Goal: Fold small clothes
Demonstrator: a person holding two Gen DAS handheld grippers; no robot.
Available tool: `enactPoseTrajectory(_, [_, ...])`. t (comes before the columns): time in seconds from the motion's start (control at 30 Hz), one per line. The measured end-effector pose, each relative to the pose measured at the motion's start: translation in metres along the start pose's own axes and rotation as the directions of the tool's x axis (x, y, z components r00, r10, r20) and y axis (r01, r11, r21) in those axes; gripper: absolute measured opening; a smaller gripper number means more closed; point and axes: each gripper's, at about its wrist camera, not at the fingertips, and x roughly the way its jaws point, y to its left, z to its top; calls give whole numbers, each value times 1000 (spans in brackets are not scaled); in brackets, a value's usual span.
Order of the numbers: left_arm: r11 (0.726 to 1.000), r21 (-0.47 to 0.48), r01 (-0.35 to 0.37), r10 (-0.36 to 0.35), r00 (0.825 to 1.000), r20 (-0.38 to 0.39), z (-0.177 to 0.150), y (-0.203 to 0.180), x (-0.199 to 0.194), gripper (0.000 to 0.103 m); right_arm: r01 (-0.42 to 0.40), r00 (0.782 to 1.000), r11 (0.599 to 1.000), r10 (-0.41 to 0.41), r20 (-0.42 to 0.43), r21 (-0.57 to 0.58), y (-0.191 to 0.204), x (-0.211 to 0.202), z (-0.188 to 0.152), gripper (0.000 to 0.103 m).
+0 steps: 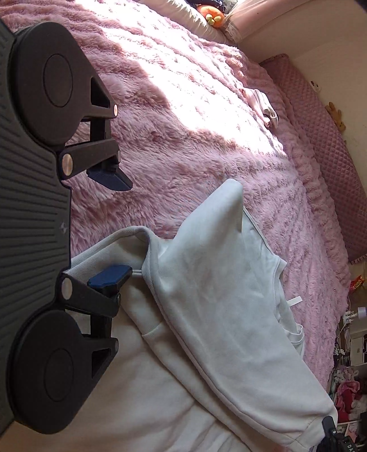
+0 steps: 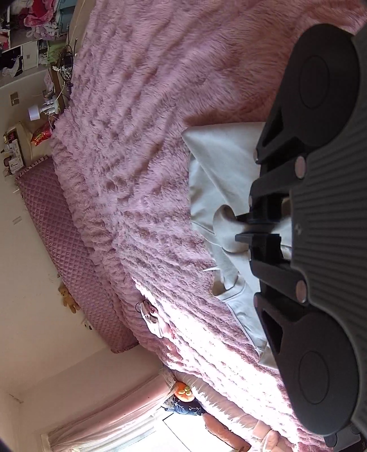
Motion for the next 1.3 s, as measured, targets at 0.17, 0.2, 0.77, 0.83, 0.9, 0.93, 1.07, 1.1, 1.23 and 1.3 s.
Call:
enactPoseTrajectory(0.17, [999, 50, 1, -3, 1000, 31, 7, -5, 8, 63, 9, 998, 1000, -7, -58, 24, -12, 8, 1, 1])
enactPoseTrajectory(0.2, [998, 66, 2, -4, 999, 38, 8, -6, 9, 59, 11, 998, 1000, -10, -66, 16, -12, 9, -2, 1])
enactPoseTrajectory(0.77, [980, 168, -104, 75, 983, 168, 11, -19, -1, 3, -14, 997, 1000, 16, -74, 21, 2, 15, -8, 1])
enactPoseTrajectory(0.83, [995, -43, -90, 96, 977, 190, 7, -2, -15, 3, -35, 999, 998, 36, -27, 44, 4, 6, -3, 1])
enactPoseTrajectory(0.9, [975, -212, -67, 104, 980, 168, 1, 9, -16, 3, -48, 999, 998, 46, 28, 44, 9, -7, 1, 1])
enactPoseTrajectory(0.93, [948, -313, -50, 99, 985, 144, -4, 14, -12, 3, -36, 999, 999, 34, 39, 39, 9, -10, 1, 1])
enactPoseTrajectory(1.07, [818, -575, -14, 54, 997, 53, -20, 23, 7, 3, 66, 997, 996, -62, -53, 67, -15, 3, -19, 1])
enactPoseTrajectory(1.1, [792, -611, -20, 50, 998, 32, -24, 24, 10, 0, 95, 992, 994, -89, -93, 62, -23, 10, -28, 1])
enactPoseTrajectory(1.23, [771, -637, -14, 43, 999, 29, -28, 35, 8, 0, 155, 972, 984, -136, -192, 84, -49, 24, -59, 1])
enactPoseTrajectory(1.3, [811, -585, -11, 52, 997, 52, -23, 37, 3, 20, 138, 978, 984, -118, -171, 113, -53, 19, -62, 1])
